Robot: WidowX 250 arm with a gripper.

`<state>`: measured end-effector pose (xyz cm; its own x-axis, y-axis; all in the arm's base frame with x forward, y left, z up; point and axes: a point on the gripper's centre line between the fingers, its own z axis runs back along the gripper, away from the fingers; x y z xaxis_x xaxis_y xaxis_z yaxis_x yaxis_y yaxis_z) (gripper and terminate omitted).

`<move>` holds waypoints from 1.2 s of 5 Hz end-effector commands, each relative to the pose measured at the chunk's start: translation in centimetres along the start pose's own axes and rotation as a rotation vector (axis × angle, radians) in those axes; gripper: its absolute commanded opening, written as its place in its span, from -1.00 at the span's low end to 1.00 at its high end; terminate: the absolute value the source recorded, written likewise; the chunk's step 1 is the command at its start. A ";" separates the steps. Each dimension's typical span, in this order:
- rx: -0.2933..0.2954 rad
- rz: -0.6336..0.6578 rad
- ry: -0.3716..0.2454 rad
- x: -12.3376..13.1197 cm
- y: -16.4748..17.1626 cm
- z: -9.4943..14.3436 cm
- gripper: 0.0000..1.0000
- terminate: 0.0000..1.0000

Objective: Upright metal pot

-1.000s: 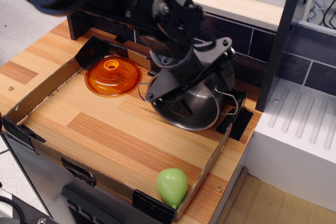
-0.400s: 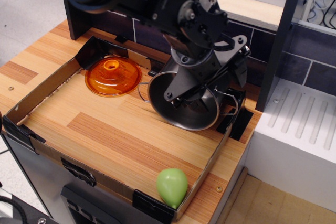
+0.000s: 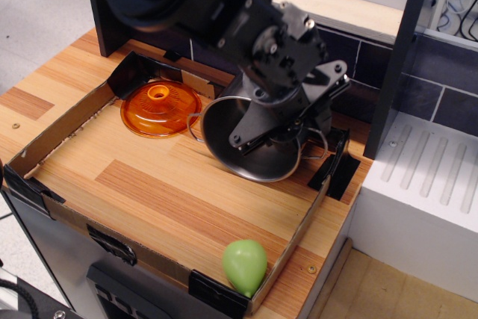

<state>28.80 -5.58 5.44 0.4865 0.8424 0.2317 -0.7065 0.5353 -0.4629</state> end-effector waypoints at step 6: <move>0.536 0.280 0.218 3.7 -1.4 3.4 -1.00 -1.00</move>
<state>28.55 -3.14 8.54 0.2944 0.9541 -0.0557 -0.9510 0.2982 0.0817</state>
